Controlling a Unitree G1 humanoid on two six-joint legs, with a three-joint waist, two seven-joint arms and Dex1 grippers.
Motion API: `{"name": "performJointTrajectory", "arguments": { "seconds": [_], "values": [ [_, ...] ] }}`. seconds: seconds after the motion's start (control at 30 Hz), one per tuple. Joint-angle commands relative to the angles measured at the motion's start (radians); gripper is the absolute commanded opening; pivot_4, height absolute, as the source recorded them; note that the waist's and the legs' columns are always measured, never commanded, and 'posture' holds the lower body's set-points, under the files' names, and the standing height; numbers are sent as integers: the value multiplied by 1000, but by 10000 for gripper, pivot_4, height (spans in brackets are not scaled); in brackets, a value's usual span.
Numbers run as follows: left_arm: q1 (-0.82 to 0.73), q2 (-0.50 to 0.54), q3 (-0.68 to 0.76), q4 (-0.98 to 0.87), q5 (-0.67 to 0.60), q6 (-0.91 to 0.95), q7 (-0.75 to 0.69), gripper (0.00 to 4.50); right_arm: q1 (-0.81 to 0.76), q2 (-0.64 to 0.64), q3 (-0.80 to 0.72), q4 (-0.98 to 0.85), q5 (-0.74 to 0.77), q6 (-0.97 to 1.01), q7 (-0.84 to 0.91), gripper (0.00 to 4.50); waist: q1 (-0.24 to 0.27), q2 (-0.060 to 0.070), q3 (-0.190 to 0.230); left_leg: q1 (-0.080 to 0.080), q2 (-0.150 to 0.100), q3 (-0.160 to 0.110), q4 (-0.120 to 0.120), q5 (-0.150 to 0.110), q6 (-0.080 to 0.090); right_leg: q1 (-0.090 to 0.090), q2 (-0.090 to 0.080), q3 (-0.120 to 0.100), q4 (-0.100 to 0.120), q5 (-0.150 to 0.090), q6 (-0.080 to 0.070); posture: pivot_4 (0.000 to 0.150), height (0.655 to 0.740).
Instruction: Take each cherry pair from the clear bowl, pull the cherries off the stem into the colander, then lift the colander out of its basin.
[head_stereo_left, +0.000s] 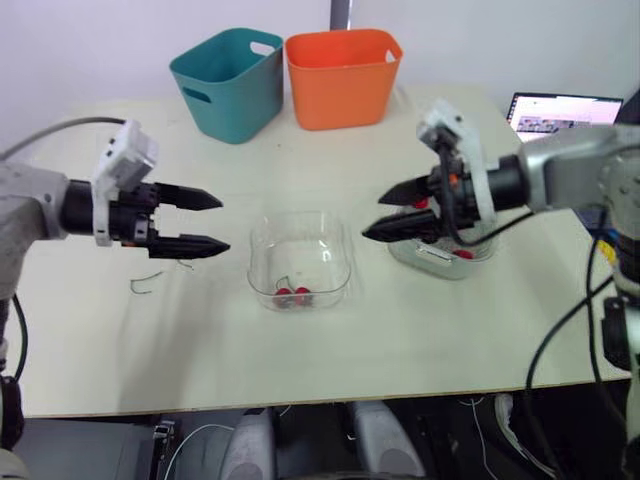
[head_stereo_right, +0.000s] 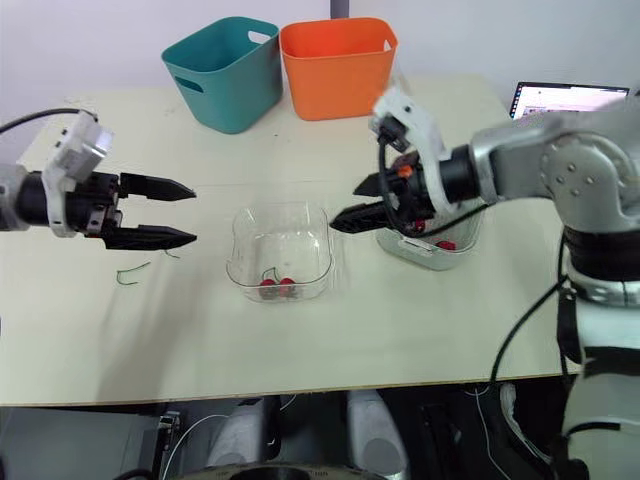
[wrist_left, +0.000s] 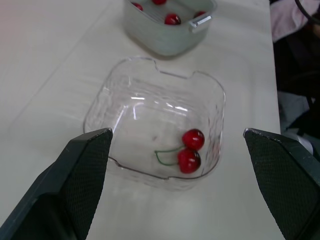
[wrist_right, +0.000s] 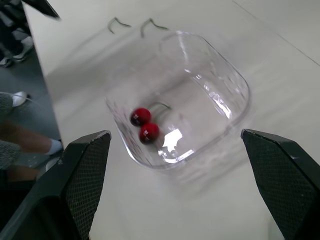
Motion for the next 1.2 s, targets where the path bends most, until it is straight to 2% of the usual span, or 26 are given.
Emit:
{"name": "performJointTrajectory", "arguments": {
  "seconds": [0.03,0.13,0.33,0.43,0.57,0.87,1.2],
  "values": [
    [16,12,2,7,33,-63,-21,44319,-95,97,57,107,-47,57,-1,45000,2,0,0,0,0,0,0,0,0,0,0,0,0,0,0,1500,7400],
    [33,-4,10,-11,21,-63,-8,44319,-148,183,136,195,-86,73,22,45000,7,0,0,-2,0,0,1,0,0,-1,-1,0,0,0,0,1500,7400],
    [115,-13,57,-72,5,-62,34,44319,-146,260,312,287,-169,66,75,45000,5,0,0,-2,0,0,1,0,0,0,-1,0,-1,0,0,1500,7400],
    [148,-21,77,-104,-10,-52,62,45000,-145,319,321,327,-197,73,66,39239,1,0,0,-2,0,0,1,0,0,-1,-1,0,0,0,1,1500,7400],
    [172,-31,92,-134,-25,-42,92,45000,-148,392,325,438,-266,39,52,26042,3,0,0,-1,0,-1,1,0,0,0,0,0,2,2,3,1500,7400],
    [176,-35,88,-145,-37,-45,118,45000,-144,435,428,513,-376,-44,123,26042,4,0,0,-1,0,-1,1,0,0,0,0,-1,1,2,4,1500,7400],
    [216,2,72,-180,-28,-57,80,45000,-153,458,530,585,-470,-132,250,26042,3,0,0,-1,0,-1,1,0,0,0,0,-1,1,2,4,1500,7400]
  ]
}}
